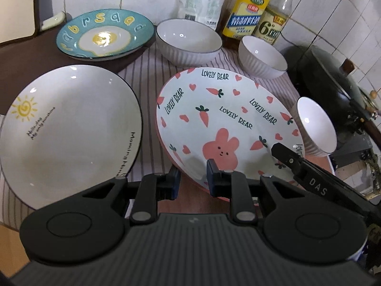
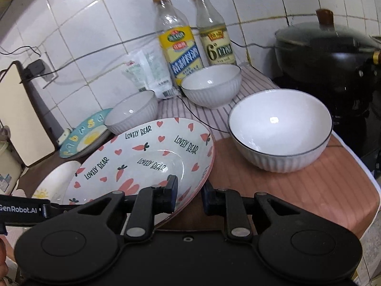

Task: Organize plates and bowls
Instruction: 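Lift the bunny plate and lower it onto the sun plate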

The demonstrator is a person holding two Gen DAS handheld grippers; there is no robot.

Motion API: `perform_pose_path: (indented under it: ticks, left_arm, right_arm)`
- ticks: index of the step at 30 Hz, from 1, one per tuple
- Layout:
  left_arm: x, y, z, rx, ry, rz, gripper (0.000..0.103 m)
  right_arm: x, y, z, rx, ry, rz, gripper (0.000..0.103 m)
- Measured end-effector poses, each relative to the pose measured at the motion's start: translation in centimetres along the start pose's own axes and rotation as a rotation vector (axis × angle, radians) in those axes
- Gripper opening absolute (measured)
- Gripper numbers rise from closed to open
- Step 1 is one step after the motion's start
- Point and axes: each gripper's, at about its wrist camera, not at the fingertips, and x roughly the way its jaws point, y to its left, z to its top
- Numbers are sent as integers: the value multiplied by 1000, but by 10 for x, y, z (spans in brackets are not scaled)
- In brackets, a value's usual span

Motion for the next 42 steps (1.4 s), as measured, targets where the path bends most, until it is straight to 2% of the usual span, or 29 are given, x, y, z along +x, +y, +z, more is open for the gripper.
perform_pose_path:
  ticks: [11, 21, 27, 37, 42]
  left_arm:
    - [-54, 23, -6, -13, -60, -26, 21]
    - [-99, 70, -18, -94, -95, 6, 21]
    - [-103, 103, -28, -154, -79, 25, 21]
    - [-96, 142, -48, -249, -29, 46, 21]
    - [-93, 153, -51, -259, -18, 26, 21]
  right_arm:
    - [-34, 40, 8, -40, -54, 36, 26]
    - [-40, 99, 1, -106, -33, 101, 26]
    - [-32, 122, -10, -111, 9, 134, 27]
    - [-20, 150, -30, -149, 89, 126, 27]
    - [-18, 159, -37, -182, 90, 99, 27]
